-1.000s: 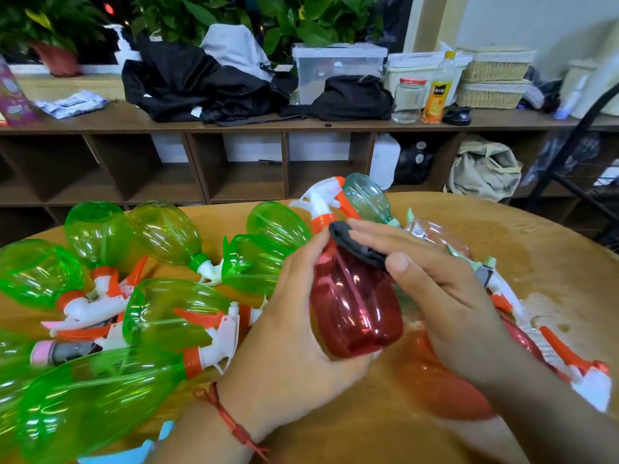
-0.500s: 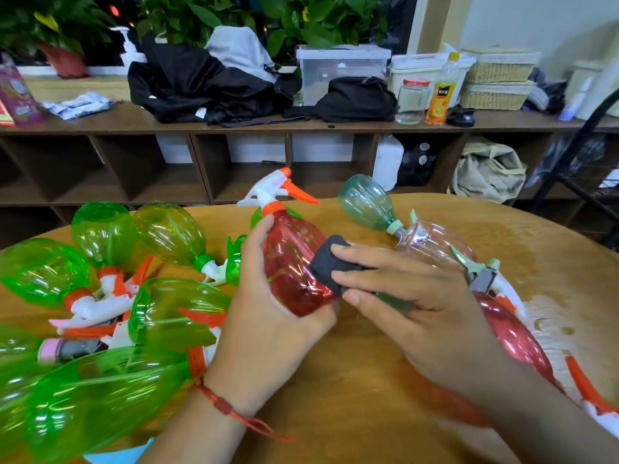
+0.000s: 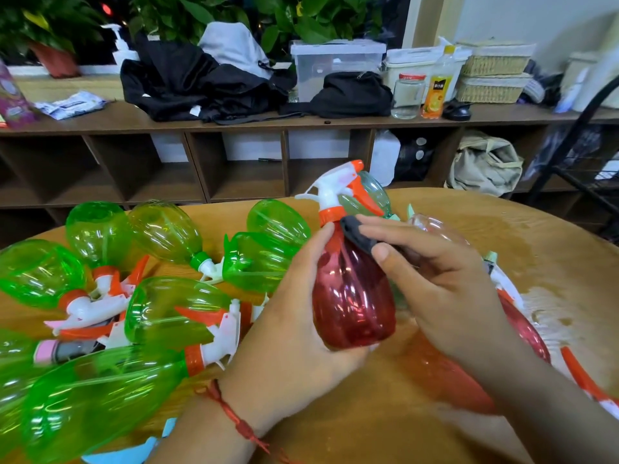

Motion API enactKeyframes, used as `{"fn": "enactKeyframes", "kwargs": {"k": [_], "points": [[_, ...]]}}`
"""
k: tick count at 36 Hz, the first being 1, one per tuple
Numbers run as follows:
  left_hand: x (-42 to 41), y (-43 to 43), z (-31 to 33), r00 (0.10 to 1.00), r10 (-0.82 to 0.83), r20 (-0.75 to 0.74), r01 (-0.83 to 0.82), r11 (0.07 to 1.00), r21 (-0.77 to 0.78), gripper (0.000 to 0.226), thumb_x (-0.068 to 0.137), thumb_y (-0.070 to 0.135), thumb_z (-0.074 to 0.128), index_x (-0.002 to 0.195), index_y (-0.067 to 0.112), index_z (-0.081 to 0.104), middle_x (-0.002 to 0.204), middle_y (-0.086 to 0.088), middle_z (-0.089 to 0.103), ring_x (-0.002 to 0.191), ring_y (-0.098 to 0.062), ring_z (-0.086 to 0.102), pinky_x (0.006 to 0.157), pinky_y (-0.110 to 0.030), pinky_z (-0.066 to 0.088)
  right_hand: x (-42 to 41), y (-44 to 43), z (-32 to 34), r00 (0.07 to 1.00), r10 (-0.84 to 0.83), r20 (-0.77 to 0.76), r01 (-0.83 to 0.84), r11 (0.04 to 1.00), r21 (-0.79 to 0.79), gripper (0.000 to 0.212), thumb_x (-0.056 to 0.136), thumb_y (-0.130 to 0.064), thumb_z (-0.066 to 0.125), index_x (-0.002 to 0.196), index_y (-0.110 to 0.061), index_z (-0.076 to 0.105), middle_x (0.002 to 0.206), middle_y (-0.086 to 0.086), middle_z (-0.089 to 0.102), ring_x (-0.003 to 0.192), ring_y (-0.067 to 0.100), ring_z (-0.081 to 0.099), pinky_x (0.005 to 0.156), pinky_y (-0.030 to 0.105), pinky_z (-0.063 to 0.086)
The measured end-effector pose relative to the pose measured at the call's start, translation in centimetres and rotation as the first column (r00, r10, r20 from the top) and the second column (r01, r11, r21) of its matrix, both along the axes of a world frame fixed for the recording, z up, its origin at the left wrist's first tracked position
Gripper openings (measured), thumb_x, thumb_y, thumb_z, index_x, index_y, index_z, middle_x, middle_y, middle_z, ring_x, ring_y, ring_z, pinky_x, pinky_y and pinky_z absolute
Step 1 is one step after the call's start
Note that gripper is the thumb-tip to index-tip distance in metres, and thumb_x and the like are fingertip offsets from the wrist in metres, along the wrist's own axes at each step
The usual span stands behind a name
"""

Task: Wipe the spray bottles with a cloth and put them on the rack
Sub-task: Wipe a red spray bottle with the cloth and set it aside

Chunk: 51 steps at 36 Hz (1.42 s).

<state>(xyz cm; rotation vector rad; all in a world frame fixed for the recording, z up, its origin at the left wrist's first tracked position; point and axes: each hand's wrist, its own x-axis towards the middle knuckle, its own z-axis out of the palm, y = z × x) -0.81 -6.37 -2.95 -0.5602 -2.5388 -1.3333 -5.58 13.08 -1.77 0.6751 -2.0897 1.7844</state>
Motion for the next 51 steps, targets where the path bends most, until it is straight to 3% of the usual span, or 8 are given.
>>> {"fn": "enactKeyframes", "kwargs": {"k": [5, 14, 24, 29, 33, 37, 45, 51], "points": [[-0.5, 0.8, -0.7, 0.984, 0.159, -0.083, -0.156, 0.987, 0.045, 0.129, 0.067, 0.047, 0.098, 0.166, 0.047, 0.015, 0.162, 0.033, 0.030, 0.152, 0.008, 0.030, 0.124, -0.019, 0.031, 0.2, -0.2, -0.1, 0.999, -0.002, -0.034, 0.005, 0.996, 0.093, 0.025, 0.098, -0.005, 0.069, 0.118, -0.015, 0.080, 0.131, -0.009, 0.074, 0.129, 0.010, 0.066, 0.107, 0.027, 0.052], [-1.8, -1.2, -0.7, 0.975, 0.211, 0.071, -0.222, 0.891, 0.396, 0.116, 0.060, 0.049, 0.098, 0.157, 0.050, 0.034, 0.153, 0.011, 0.057, 0.136, -0.018, 0.062, 0.111, -0.048, 0.052, 1.5, -1.1, 0.0, 0.953, -0.002, -0.303, 0.094, 0.953, 0.289, 0.027, 0.094, -0.004, 0.077, 0.119, -0.014, 0.080, 0.137, -0.006, 0.070, 0.127, 0.008, 0.066, 0.107, 0.028, 0.052], [-0.2, 0.0, 0.0, 0.997, 0.058, 0.056, -0.072, 0.958, 0.277, 0.121, 0.064, 0.027, 0.104, 0.158, 0.053, 0.032, 0.151, 0.033, 0.047, 0.139, 0.000, 0.055, 0.112, -0.038, 0.052, 0.5, 0.0, 0.3, 0.999, 0.036, -0.001, -0.036, 0.999, -0.009, 0.026, 0.100, -0.012, 0.067, 0.124, -0.014, 0.076, 0.133, -0.003, 0.073, 0.132, 0.017, 0.064, 0.112, 0.039, 0.052], [0.2, 0.0, 0.3, 0.999, -0.033, 0.020, 0.031, 0.990, 0.137, 0.130, 0.062, 0.043, 0.102, 0.162, 0.053, 0.020, 0.153, 0.046, 0.033, 0.144, 0.015, 0.038, 0.111, -0.006, 0.036, 0.4, 0.2, 0.8, 0.997, 0.065, 0.046, -0.060, 0.993, -0.104, 0.031, 0.097, -0.010, 0.063, 0.126, -0.011, 0.074, 0.128, -0.003, 0.076, 0.127, 0.016, 0.067, 0.105, 0.028, 0.054], [-0.2, -0.1, 0.0, 0.997, 0.043, -0.065, -0.043, 0.999, -0.006, 0.131, 0.062, 0.060, 0.097, 0.165, 0.047, 0.018, 0.161, 0.037, 0.029, 0.152, 0.002, 0.034, 0.124, -0.025, 0.036, 0.2, 0.2, 0.4, 0.998, 0.054, 0.033, -0.051, 0.996, -0.072, 0.029, 0.099, -0.005, 0.063, 0.124, -0.010, 0.075, 0.130, -0.001, 0.075, 0.129, 0.017, 0.067, 0.108, 0.033, 0.054], [-0.5, 0.1, -0.5, 0.984, 0.122, -0.127, -0.129, 0.991, -0.045, 0.126, 0.067, 0.052, 0.095, 0.167, 0.038, 0.020, 0.161, 0.030, 0.029, 0.153, 0.002, 0.030, 0.124, -0.018, 0.030, 0.2, 0.0, 0.1, 1.000, 0.026, -0.001, -0.026, 1.000, 0.017, 0.027, 0.098, 0.001, 0.067, 0.118, -0.013, 0.078, 0.130, -0.005, 0.075, 0.129, 0.015, 0.066, 0.109, 0.032, 0.052], [-1.5, -1.0, -1.0, 0.971, 0.239, 0.029, -0.237, 0.923, 0.304, 0.117, 0.065, 0.044, 0.099, 0.160, 0.048, 0.031, 0.149, 0.016, 0.057, 0.132, -0.009, 0.063, 0.108, -0.041, 0.055, 1.2, -0.8, -0.1, 0.962, 0.028, -0.271, 0.045, 0.965, 0.260, 0.027, 0.092, 0.001, 0.076, 0.115, -0.013, 0.081, 0.134, -0.004, 0.072, 0.125, 0.011, 0.068, 0.107, 0.031, 0.053], [-1.3, -0.8, -1.0, 0.980, 0.187, 0.068, -0.199, 0.926, 0.322, 0.117, 0.065, 0.029, 0.102, 0.158, 0.049, 0.034, 0.145, 0.022, 0.059, 0.131, -0.006, 0.063, 0.108, -0.042, 0.056, 1.0, -0.5, -0.1, 0.981, 0.029, -0.192, 0.010, 0.980, 0.199, 0.024, 0.096, -0.001, 0.073, 0.115, -0.013, 0.081, 0.134, -0.007, 0.073, 0.126, 0.013, 0.068, 0.107, 0.035, 0.054]]}}
